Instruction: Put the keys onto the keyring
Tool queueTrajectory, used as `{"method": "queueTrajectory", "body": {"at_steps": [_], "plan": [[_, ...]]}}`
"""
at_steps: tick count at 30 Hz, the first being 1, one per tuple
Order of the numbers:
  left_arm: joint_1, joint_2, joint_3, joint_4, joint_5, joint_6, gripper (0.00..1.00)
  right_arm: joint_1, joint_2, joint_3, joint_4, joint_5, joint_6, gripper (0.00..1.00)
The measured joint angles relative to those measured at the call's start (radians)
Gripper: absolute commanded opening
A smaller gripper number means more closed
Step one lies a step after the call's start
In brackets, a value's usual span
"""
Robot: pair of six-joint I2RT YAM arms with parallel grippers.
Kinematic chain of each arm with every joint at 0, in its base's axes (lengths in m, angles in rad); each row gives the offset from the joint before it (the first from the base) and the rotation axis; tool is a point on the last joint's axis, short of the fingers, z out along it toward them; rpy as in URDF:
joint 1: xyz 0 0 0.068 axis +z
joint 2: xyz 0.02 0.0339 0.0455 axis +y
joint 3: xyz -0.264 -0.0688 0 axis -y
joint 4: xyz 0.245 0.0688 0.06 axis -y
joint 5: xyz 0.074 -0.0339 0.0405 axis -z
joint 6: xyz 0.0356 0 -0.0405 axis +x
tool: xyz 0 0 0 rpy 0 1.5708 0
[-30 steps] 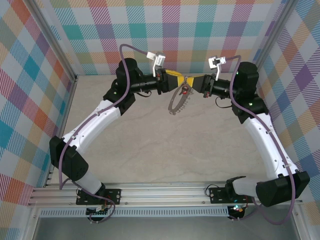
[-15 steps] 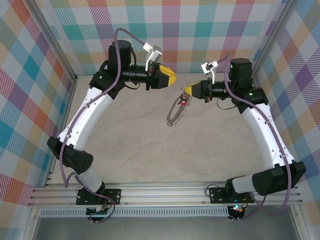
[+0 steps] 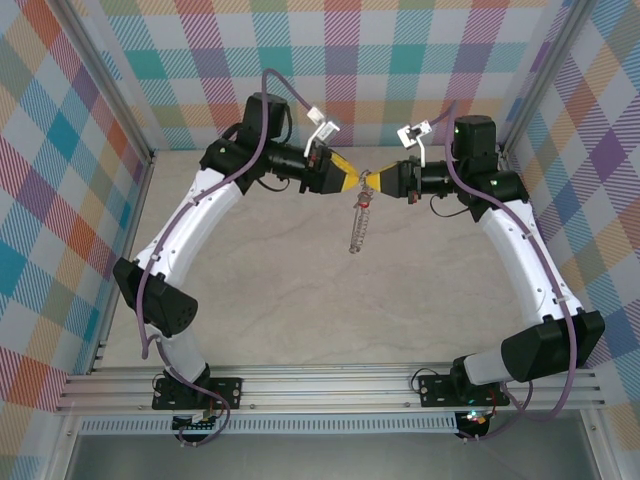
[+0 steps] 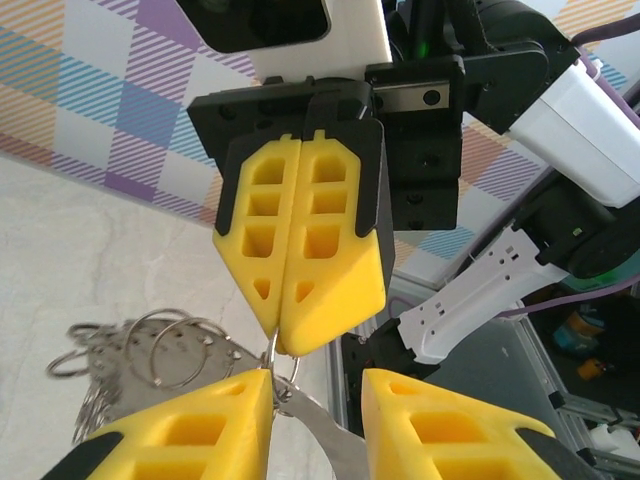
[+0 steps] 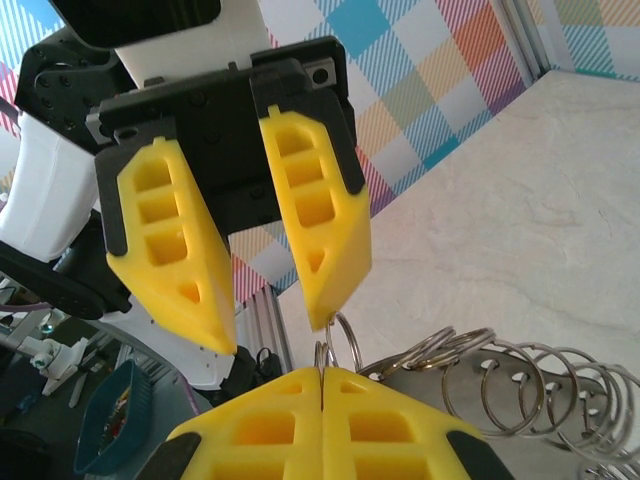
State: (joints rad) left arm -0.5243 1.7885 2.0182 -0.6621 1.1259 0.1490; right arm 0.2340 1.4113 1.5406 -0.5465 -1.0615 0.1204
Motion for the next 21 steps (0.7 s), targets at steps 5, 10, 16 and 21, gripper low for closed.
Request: {"method": "queueTrajectory", "body": {"at_steps": [5,10,16,21], "plan": [[-0.009,0.005,0.000,0.000,-0.002,0.001,0.28,-0.001,0.000,-0.006,0.012,-0.007,0.006,0.00],[-0.013,0.005,0.000,0.007,-0.014,-0.003,0.27,-0.001,0.000,-0.014,0.030,-0.005,0.014,0.00],[-0.013,-0.004,-0.002,0.042,-0.051,-0.029,0.29,-0.001,0.000,-0.034,0.045,0.006,0.022,0.00],[-0.013,-0.015,-0.003,0.065,-0.053,-0.044,0.29,-0.001,0.000,-0.041,0.056,0.009,0.029,0.00]]}}
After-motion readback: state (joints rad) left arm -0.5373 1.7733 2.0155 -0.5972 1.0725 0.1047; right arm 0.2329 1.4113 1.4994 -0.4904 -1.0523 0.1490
